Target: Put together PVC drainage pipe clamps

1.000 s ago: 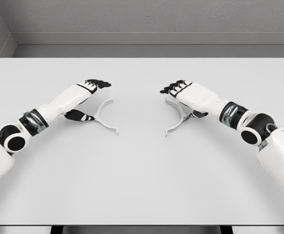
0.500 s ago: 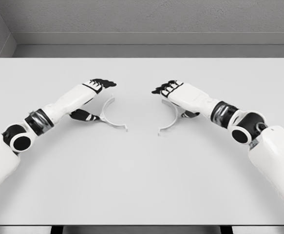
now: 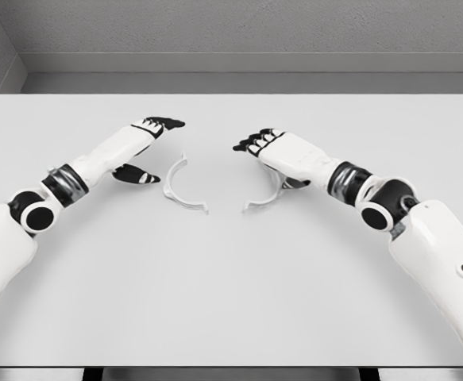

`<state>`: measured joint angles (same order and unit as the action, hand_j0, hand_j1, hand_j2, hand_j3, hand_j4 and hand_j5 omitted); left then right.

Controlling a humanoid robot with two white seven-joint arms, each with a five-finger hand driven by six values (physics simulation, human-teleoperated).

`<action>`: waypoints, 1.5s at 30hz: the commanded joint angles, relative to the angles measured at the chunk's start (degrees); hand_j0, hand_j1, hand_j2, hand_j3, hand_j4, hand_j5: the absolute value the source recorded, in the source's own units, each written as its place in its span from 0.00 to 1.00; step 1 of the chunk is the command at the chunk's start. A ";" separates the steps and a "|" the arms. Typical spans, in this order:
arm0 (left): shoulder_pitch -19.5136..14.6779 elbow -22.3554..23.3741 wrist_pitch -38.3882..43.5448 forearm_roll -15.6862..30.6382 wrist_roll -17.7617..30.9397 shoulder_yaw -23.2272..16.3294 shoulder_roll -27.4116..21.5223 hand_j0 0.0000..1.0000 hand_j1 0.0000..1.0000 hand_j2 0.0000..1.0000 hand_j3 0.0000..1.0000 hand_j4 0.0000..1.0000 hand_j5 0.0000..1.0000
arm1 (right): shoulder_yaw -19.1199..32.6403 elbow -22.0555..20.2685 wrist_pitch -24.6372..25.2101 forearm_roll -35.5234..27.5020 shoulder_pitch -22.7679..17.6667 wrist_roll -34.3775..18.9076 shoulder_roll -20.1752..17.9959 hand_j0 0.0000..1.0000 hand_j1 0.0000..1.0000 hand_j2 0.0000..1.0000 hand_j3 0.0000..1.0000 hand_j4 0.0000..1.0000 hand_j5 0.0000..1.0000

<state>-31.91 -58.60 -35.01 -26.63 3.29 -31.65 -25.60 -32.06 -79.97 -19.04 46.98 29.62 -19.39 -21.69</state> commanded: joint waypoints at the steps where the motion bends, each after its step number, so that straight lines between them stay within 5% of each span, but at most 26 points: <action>1: -0.09 0.51 0.01 0.36 -0.03 -0.07 0.37 1.00 1.00 1.00 1.00 1.00 1.00 | -0.38 -0.01 0.31 -0.23 0.00 -0.04 0.33 1.00 1.00 1.00 1.00 1.00 1.00; 12: -0.09 0.42 0.01 0.36 -0.03 0.01 1.60 1.00 1.00 1.00 1.00 1.00 1.00 | 1.12 -2.73 1.90 -0.14 -0.70 0.14 -1.69 1.00 1.00 1.00 1.00 1.00 1.00; 25: 0.70 -0.81 0.01 0.18 -0.03 0.01 2.92 1.00 1.00 1.00 1.00 1.00 1.00 | -0.73 2.54 2.78 0.92 1.14 0.14 1.29 1.00 1.00 1.00 1.00 1.00 1.00; 45: 1.23 -1.51 0.01 -0.08 -0.03 1.77 1.43 1.00 1.00 1.00 1.00 1.00 1.00 | -0.99 3.77 3.04 1.71 2.90 0.14 4.46 1.00 1.00 1.00 1.00 1.00 1.00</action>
<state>-30.67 -60.15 -35.01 -27.10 3.28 -30.04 -24.03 -33.14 -76.23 -16.09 48.86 32.61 -19.29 -17.22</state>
